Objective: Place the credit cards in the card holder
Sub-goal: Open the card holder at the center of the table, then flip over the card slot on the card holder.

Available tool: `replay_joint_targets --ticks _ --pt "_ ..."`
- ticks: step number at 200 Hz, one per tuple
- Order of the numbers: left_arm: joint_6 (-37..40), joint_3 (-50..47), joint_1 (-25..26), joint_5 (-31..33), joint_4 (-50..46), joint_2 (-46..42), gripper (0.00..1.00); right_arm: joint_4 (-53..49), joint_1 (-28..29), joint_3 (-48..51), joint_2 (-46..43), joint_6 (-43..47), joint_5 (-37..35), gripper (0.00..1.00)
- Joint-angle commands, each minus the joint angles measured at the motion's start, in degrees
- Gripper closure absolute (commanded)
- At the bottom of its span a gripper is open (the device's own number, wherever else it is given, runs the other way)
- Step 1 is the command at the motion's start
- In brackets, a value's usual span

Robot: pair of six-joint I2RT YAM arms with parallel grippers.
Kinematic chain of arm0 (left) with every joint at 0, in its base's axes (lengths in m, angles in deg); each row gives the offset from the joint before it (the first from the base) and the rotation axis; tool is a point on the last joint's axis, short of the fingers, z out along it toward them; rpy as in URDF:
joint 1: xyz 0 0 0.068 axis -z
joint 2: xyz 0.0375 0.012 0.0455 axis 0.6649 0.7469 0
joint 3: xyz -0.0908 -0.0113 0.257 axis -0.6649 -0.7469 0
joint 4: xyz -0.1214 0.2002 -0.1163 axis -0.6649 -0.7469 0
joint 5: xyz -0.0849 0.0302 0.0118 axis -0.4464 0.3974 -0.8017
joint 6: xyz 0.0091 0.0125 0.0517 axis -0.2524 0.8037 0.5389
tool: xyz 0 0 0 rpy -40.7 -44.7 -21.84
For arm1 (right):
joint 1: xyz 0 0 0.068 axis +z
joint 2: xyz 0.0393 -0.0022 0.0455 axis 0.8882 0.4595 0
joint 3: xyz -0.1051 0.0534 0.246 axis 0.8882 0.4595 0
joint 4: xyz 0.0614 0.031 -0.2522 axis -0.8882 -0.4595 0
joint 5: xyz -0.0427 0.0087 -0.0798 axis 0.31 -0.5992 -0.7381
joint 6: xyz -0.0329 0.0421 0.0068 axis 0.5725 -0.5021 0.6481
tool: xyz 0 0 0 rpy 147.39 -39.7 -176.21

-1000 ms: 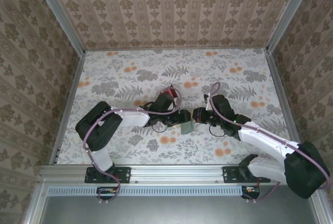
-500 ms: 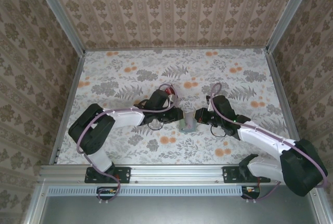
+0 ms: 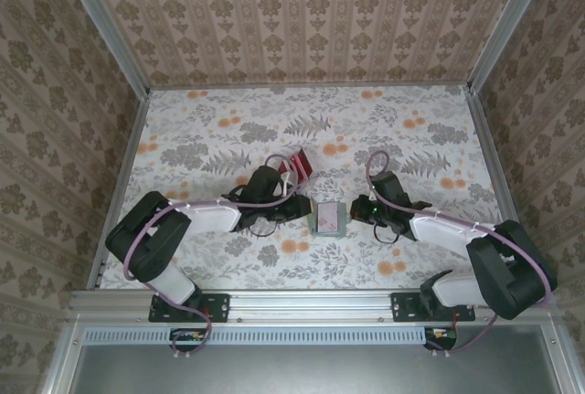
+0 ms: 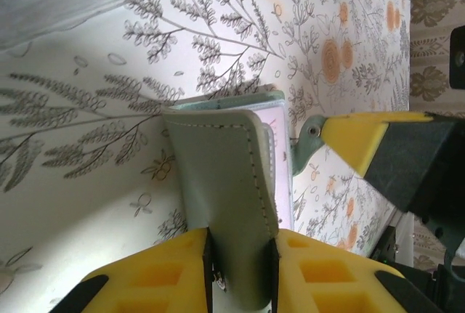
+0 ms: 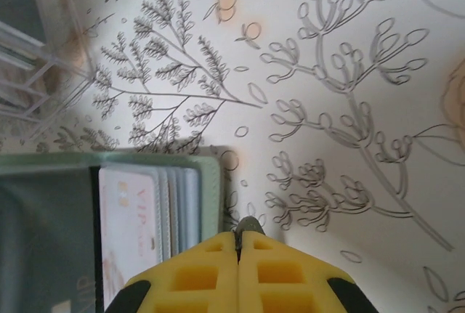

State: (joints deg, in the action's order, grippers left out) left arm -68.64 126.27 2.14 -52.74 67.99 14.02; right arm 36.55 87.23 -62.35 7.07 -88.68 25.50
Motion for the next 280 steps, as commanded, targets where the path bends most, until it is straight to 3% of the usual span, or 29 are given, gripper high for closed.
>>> replay_joint_targets --ticks 1,34,69,91,139,165,185,238,280 --pt "0.8 -3.2 -0.2 2.5 -6.1 -2.1 0.67 -2.9 -1.8 0.0 -0.1 1.6 -2.2 0.89" --pt "0.2 -7.4 -0.3 5.0 -7.7 -5.2 0.49 -8.4 -3.3 -2.5 -3.3 4.1 -2.3 0.78" --pt "0.2 -9.1 -0.2 6.6 -8.8 -7.5 0.44 -15.9 -4.0 -7.4 -6.1 7.4 -1.9 0.60" --pt "0.7 -8.1 -0.1 6.4 -9.4 -7.3 0.43 -19.9 -5.0 -9.9 -8.2 8.8 -0.6 0.56" --pt "2.8 -5.3 -0.1 6.5 -11.9 -5.6 0.43 -21.7 -2.3 -13.0 -11.1 11.1 9.7 0.62" --pt "3.2 -4.1 -0.1 7.0 -12.3 -4.0 0.44 -22.1 4.1 -12.4 -8.4 11.9 6.9 0.63" --pt "3.0 -3.6 0.0 6.5 -11.8 -2.9 0.47 -20.4 5.8 -12.1 -4.2 10.1 6.7 0.65" --pt "2.6 -3.6 0.4 6.7 -11.8 -2.7 0.48 -19.7 6.4 -13.4 5.7 8.3 3.2 0.63" --pt "2.7 -3.7 0.7 6.8 -11.3 -2.6 0.49 -20.1 6.4 -14.3 8.2 8.7 2.4 0.63"
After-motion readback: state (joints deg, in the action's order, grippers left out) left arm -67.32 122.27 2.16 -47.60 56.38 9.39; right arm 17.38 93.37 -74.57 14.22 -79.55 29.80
